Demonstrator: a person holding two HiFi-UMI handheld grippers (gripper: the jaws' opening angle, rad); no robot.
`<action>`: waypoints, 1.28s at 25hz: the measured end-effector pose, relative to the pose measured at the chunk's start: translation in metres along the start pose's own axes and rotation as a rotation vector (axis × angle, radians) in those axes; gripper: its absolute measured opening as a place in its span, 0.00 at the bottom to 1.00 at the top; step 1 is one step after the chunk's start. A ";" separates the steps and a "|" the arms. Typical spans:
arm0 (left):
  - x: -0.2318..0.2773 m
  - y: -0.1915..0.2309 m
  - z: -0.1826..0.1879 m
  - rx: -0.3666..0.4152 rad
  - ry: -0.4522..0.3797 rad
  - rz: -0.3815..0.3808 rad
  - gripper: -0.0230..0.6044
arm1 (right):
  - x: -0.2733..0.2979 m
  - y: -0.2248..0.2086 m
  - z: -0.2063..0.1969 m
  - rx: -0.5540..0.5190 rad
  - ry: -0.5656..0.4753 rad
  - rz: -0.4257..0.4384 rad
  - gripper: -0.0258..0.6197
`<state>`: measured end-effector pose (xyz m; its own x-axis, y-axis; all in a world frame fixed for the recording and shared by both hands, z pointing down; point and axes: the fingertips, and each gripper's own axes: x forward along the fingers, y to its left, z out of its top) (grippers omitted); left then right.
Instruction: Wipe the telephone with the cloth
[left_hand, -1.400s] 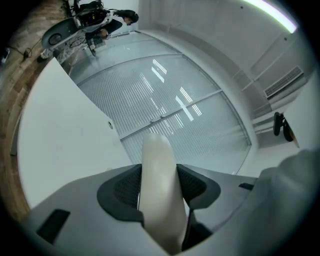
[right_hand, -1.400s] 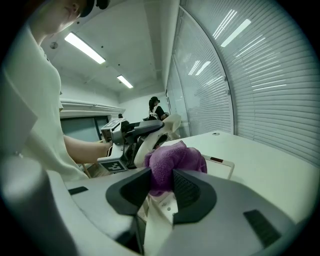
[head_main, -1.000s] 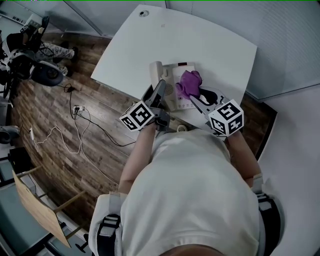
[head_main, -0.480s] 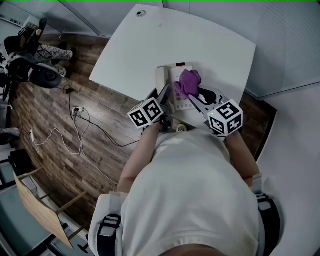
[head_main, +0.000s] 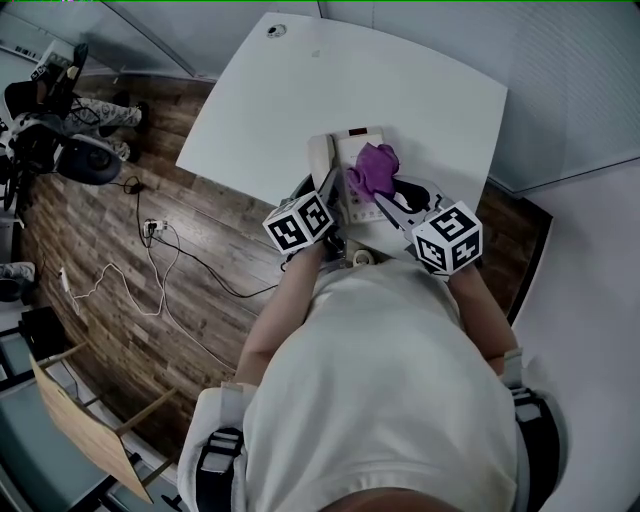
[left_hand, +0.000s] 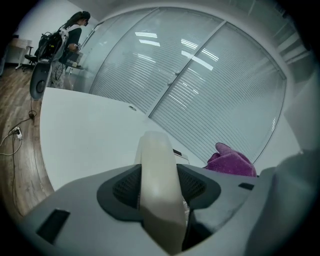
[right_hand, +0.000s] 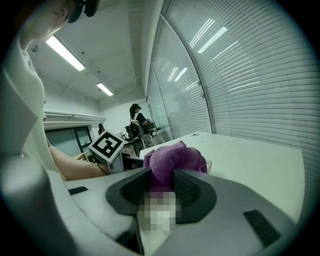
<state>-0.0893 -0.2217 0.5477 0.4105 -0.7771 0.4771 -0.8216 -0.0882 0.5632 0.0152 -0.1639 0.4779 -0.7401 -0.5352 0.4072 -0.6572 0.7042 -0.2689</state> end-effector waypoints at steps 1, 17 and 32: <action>0.001 0.000 -0.001 0.006 -0.001 0.003 0.39 | 0.000 0.000 0.000 0.001 -0.001 -0.001 0.25; -0.016 -0.009 0.008 -0.056 -0.036 -0.101 0.39 | -0.006 0.015 0.003 0.067 -0.059 -0.061 0.25; -0.124 -0.034 -0.004 0.051 -0.102 -0.116 0.10 | -0.039 0.085 -0.010 0.087 -0.093 -0.130 0.25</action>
<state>-0.1110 -0.1197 0.4725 0.4640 -0.8187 0.3385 -0.7911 -0.2110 0.5741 -0.0103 -0.0786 0.4484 -0.6553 -0.6629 0.3622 -0.7552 0.5850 -0.2956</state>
